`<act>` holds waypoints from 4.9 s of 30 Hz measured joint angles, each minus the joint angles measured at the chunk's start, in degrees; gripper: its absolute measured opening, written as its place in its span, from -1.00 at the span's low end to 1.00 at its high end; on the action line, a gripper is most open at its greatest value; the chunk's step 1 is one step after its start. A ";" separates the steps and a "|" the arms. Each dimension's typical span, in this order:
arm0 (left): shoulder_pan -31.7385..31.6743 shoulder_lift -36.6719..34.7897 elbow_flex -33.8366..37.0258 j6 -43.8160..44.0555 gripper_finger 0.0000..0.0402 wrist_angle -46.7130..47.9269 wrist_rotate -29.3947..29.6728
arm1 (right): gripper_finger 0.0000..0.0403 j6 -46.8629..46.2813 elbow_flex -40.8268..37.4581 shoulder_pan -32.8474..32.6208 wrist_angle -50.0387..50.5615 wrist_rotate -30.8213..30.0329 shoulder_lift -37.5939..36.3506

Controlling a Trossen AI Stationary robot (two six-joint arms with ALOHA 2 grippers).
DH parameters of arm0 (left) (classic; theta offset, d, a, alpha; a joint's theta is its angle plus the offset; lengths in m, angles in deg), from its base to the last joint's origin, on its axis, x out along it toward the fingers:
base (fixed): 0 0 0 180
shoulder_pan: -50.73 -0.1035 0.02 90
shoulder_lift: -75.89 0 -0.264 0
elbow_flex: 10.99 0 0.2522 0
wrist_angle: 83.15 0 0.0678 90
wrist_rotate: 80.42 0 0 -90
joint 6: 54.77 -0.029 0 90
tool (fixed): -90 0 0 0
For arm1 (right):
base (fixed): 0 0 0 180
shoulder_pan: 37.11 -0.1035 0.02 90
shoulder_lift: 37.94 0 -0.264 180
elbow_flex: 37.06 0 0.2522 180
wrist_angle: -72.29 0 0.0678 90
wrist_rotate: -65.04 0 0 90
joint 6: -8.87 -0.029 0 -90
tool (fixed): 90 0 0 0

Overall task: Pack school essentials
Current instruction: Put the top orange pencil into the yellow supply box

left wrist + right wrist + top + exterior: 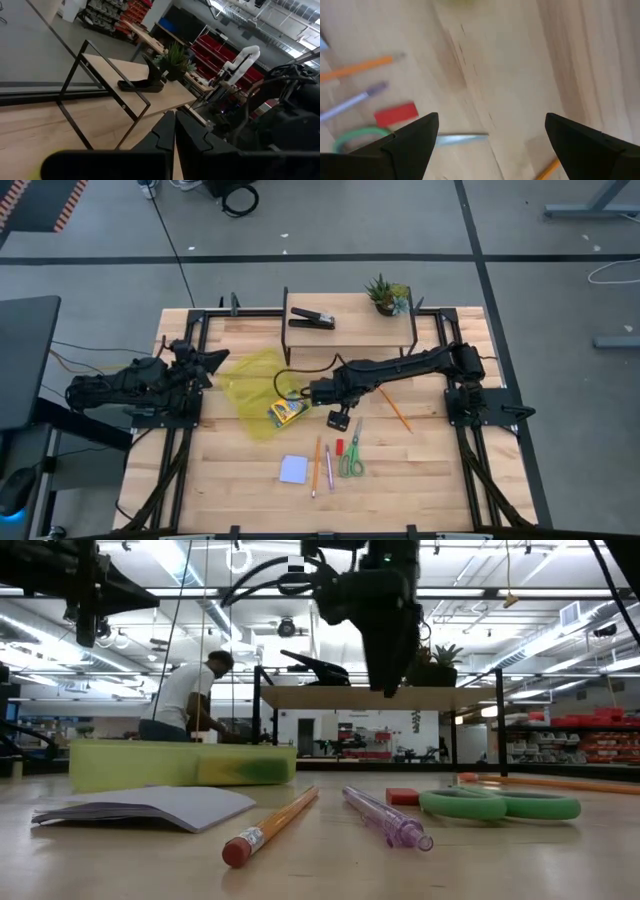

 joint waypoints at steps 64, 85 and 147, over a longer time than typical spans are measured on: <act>0.00 0.00 0.00 0.46 -0.92 0.19 0.02 | 0.18 -33.45 -65.03 -0.21 -30.42 1.26 -39.75; -0.02 0.00 -0.02 0.48 -0.91 0.19 0.02 | 0.09 -32.20 -65.34 -7.53 -31.80 -5.79 -38.26; -0.01 -0.02 -0.02 0.48 -0.89 0.22 0.02 | -0.87 -30.21 -58.25 -11.05 -32.87 -4.20 -33.03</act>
